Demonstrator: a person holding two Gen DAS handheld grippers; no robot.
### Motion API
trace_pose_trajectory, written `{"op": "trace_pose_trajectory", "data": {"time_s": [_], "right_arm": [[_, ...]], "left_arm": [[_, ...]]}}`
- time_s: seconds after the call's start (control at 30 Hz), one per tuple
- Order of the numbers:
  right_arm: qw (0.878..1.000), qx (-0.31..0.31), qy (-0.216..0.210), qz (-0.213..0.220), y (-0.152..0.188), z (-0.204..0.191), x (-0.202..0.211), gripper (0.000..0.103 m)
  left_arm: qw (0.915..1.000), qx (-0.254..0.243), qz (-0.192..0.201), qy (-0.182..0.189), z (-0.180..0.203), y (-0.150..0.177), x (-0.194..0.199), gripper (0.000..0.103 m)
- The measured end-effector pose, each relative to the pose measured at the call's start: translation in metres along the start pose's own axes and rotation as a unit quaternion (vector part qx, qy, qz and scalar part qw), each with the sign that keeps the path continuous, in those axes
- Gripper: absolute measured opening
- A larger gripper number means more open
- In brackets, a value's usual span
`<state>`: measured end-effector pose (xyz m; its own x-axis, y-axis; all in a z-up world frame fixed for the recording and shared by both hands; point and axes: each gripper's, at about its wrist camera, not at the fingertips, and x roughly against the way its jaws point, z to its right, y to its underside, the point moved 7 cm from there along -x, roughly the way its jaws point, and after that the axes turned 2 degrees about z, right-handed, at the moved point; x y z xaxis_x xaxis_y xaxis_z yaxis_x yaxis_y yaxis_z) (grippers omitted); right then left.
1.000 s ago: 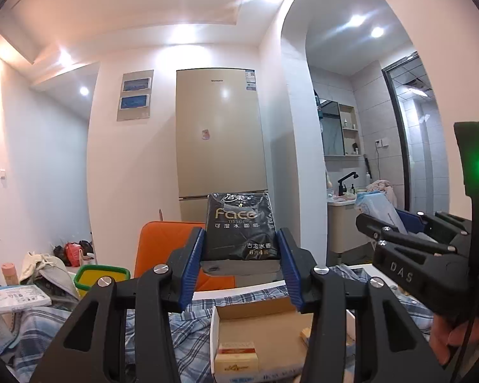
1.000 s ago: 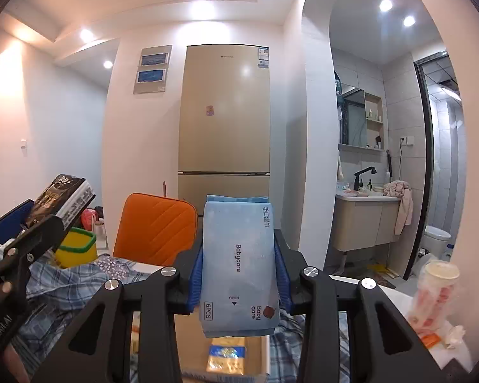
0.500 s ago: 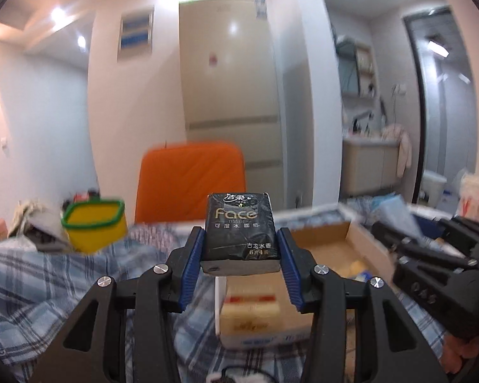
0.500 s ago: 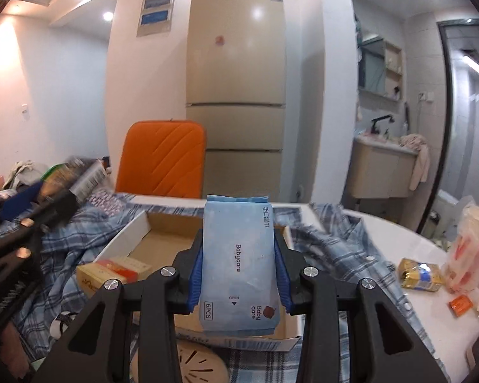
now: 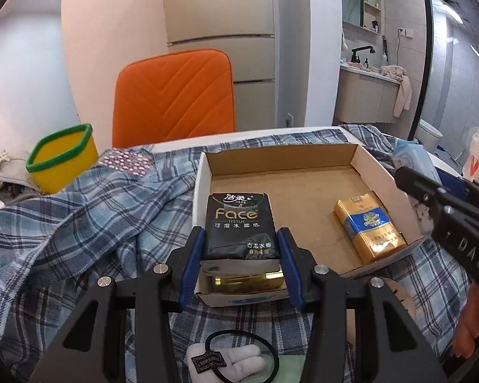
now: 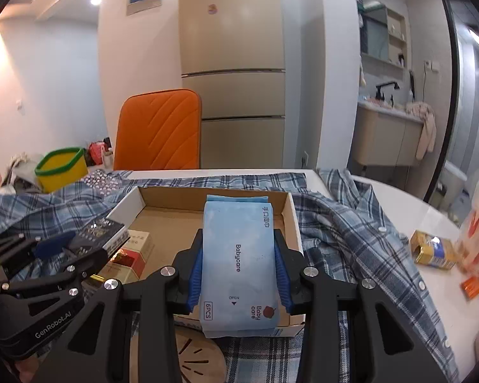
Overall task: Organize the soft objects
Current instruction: 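Lower both packs into the cardboard box and open both grippers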
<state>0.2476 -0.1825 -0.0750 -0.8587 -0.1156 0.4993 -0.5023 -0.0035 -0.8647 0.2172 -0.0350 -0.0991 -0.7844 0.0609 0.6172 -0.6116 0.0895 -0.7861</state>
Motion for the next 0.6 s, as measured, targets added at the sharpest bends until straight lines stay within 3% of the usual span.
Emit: {"op": "trace_pose_trajectory", "data": {"time_s": [0.13, 0.43, 0.5, 0.6], "right_arm": [[1.000, -0.016, -0.012, -0.018, 0.003, 0.005, -0.007, 0.040], [0.998, -0.020, -0.026, -0.053, 0.012, 0.006, -0.020, 0.040], [0.998, -0.022, -0.030, -0.059, 0.014, 0.006, -0.023, 0.040], [0.997, -0.028, -0.026, -0.061, 0.014, 0.009, -0.024, 0.040]], "left_arm": [[0.9997, 0.005, -0.021, 0.011, 0.000, 0.004, -0.007, 0.045], [0.9995, 0.006, -0.027, 0.014, -0.003, 0.004, -0.012, 0.047], [0.9995, 0.005, -0.027, 0.014, -0.002, 0.004, -0.011, 0.064], [0.9999, 0.006, -0.010, 0.012, -0.004, 0.001, -0.006, 0.067]]}}
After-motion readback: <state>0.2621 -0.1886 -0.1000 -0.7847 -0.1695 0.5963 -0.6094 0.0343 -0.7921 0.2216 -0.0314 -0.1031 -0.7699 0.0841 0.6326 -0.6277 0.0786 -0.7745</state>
